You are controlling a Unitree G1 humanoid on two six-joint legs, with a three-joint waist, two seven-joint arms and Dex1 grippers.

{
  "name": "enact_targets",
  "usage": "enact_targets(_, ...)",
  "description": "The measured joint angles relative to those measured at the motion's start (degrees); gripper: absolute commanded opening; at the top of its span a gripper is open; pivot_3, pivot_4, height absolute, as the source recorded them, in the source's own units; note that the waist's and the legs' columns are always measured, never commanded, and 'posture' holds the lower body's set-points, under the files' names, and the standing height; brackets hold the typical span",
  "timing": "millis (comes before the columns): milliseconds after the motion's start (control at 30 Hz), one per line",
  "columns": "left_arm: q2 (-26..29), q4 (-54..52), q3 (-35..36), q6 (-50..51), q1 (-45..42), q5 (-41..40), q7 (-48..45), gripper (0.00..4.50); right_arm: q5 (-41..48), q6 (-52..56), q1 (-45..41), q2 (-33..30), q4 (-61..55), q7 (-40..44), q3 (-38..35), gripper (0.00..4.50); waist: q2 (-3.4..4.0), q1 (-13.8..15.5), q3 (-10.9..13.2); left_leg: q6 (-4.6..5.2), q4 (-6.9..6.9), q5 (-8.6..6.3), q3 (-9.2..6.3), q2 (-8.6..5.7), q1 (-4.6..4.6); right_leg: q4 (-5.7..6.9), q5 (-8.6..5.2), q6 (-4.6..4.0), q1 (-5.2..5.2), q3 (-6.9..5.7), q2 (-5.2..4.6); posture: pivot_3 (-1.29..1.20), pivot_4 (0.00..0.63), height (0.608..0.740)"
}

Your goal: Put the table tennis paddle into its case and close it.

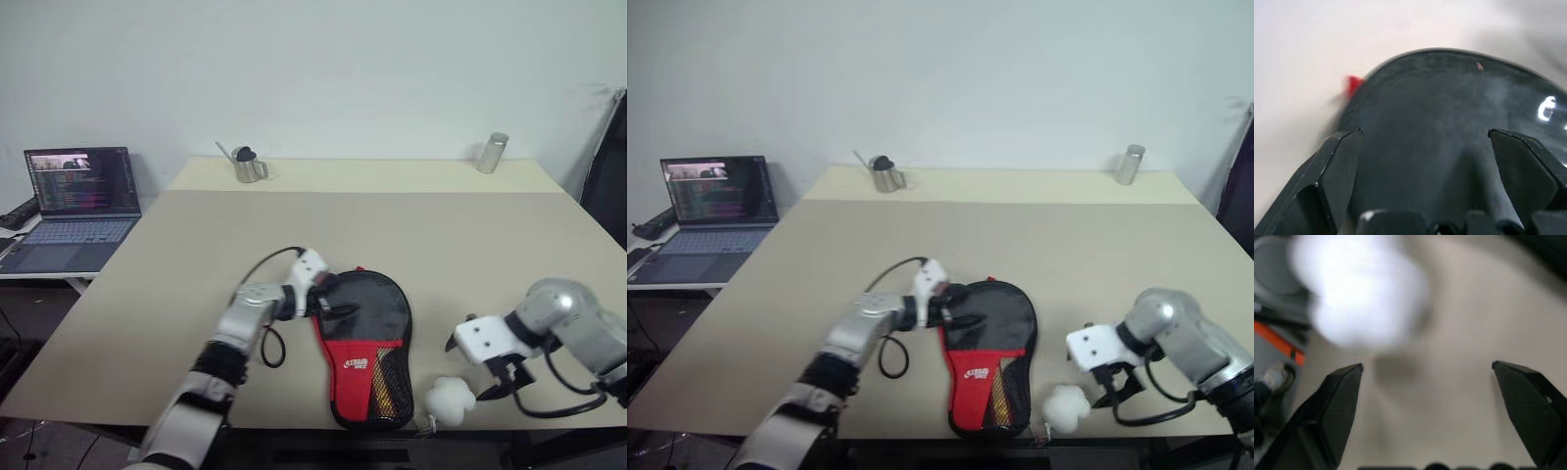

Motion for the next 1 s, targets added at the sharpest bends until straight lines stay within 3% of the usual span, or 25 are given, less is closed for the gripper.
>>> enact_targets(133, 12.92, -13.88, 5.20, 5.88, 5.07, -5.49, -6.08, 4.50, 10.33, 1.68, -4.39, -4.17, 8.62, 0.41, -2.64, 4.46, 0.04, -0.02, 0.25, -0.17, -0.16, -0.10, 0.05, 0.05, -0.31, 0.08, -0.23, -0.34, -0.47, -0.03, -0.05, 0.00, 0.150, 0.740)
enact_targets(333, 25.91, -22.98, 15.06, 13.03, 14.62, -13.77, -11.79, 4.50, 24.63, 9.36, -7.46, -11.01, 19.03, 0.82, -5.14, 4.46, 0.43, 0.42, 0.79, -0.15, 0.00, -0.10, 0.01, 0.05, -0.65, 0.26, -0.26, -0.42, -0.69, -0.08, -0.09, 0.00, 0.150, 0.740)
enact_targets(533, 31.64, -26.35, 23.45, 17.29, 18.88, -21.13, -14.53, 4.50, 33.77, 14.91, -6.76, -16.65, 21.63, 1.05, -6.94, 4.46, 0.59, 0.38, 0.90, -0.14, -0.02, -0.11, 0.05, 0.09, -0.61, 0.42, -0.32, -0.49, -0.71, -0.09, -0.09, 0.00, 0.150, 0.740)
enact_targets(733, 38.02, -23.10, 27.69, 15.98, 21.05, -21.83, -17.83, 4.50, 38.69, 17.31, -0.04, -21.42, 16.74, 1.15, -12.40, 4.46, 0.75, 0.06, 1.00, -0.14, -0.03, -0.11, 0.13, 0.10, -0.62, 0.47, -0.34, -0.50, -0.78, -0.06, -0.08, 0.00, 0.150, 0.740)
enact_targets(867, 41.57, -20.53, 31.70, 15.01, 23.15, -21.86, -20.06, 4.50, 39.83, 18.56, 5.82, -23.14, 11.03, 1.21, -17.31, 4.46, 0.82, -0.07, 1.04, -0.14, -0.03, -0.11, 0.20, 0.11, -0.62, 0.51, -0.34, -0.50, -0.83, -0.02, -0.08, 0.00, 0.150, 0.740)
enact_targets(1000, 42.74, -20.39, 35.38, 14.31, 25.63, -21.63, -19.80, 4.50, 39.81, 19.93, 5.12, -20.57, 7.09, 0.83, -20.53, 4.46, 0.83, -0.14, 1.03, -0.14, -0.05, -0.11, 0.25, 0.14, -0.51, 0.53, -0.34, -0.50, -0.77, 0.01, -0.05, 0.00, 0.150, 0.740)
